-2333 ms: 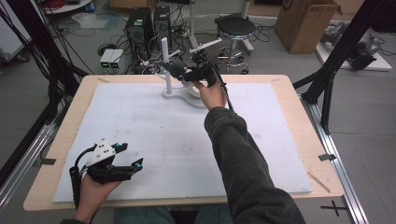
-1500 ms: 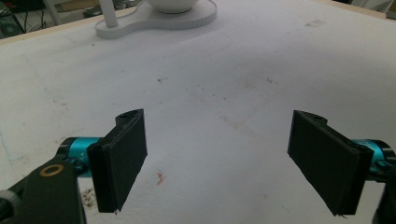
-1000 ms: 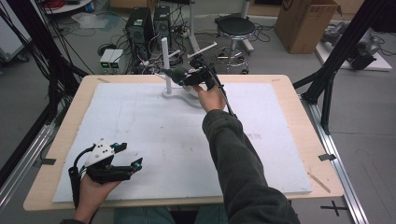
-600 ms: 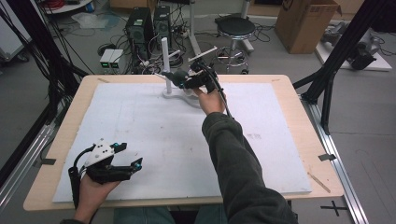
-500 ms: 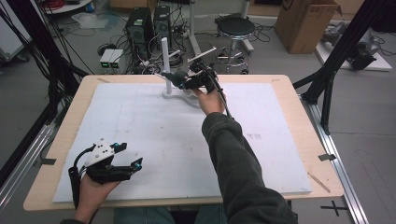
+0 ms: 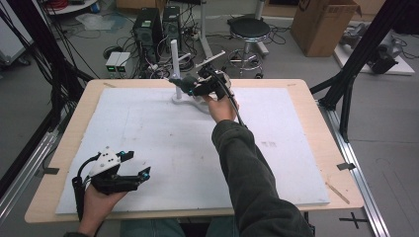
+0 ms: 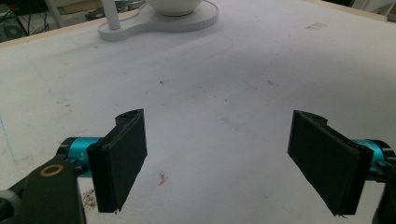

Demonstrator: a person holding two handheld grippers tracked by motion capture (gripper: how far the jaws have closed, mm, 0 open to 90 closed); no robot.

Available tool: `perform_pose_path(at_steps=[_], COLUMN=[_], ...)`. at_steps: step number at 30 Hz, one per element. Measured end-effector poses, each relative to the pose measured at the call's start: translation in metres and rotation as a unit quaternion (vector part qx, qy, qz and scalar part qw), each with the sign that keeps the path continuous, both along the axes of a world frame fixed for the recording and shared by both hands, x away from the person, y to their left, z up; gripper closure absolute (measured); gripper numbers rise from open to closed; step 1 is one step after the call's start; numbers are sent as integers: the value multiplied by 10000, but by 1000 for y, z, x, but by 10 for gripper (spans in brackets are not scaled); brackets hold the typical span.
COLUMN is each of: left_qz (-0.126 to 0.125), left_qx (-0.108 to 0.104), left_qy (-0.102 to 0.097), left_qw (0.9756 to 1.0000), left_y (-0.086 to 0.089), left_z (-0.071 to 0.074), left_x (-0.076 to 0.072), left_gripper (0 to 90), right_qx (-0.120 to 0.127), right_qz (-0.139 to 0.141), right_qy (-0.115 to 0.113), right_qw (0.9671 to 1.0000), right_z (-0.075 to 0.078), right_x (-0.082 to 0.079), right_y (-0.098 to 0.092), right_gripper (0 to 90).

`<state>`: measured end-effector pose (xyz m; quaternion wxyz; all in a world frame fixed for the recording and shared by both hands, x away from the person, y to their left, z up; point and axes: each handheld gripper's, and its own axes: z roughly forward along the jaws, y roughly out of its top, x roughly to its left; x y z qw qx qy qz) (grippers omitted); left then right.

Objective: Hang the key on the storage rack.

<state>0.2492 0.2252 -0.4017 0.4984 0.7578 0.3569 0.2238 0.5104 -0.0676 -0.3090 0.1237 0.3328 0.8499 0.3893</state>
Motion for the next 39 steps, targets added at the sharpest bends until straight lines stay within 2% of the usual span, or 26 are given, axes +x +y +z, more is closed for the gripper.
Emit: perform_pose_path(at_steps=[4,6,7,8,10,14,28,30,32,35,39], left_qz=[-1,4,0,-2,-1,11,10,8,11,12,5], left_qx=[13,-8,6,-5,-4,6,-4,-6,-6,5,11], left_qy=[4,5,6,0,-2,7,5,5,1,1,2], left_qw=[10000,10000,10000,10000,10000,10000,10000,10000,10000,10000,10000], left_y=[0,0,0,0,0,0,0,0,0,0,0], left_z=[0,0,0,0,0,0,0,0,0,0,0], left_x=[0,0,0,0,0,0,0,0,0,-1,0], left_gripper=[201,201,201,201,201,201,201,201,201,201,201], right_qx=[12,73,97,79,49,-33,-45,-118,-124,-41,-90], right_qz=[5,-40,-74,-68,-51,-48,11,5,-43,-105,-117], right_qy=[-30,-215,-216,-69,-43,-60,9,-4,-143,-113,-139], right_qw=[10000,9997,9997,9999,10000,10000,10000,9999,9998,9999,9998], right_z=[-2,-6,-7,-13,-14,-16,-22,-24,-28,-32,-32], right_x=[-1,-4,-5,-3,-3,-3,-3,-4,-7,-5,-6], right_y=[1,0,0,-1,-1,3,10,13,13,10,11], right_gripper=[507,507,507,507,507,506,499,499,499,499,499])
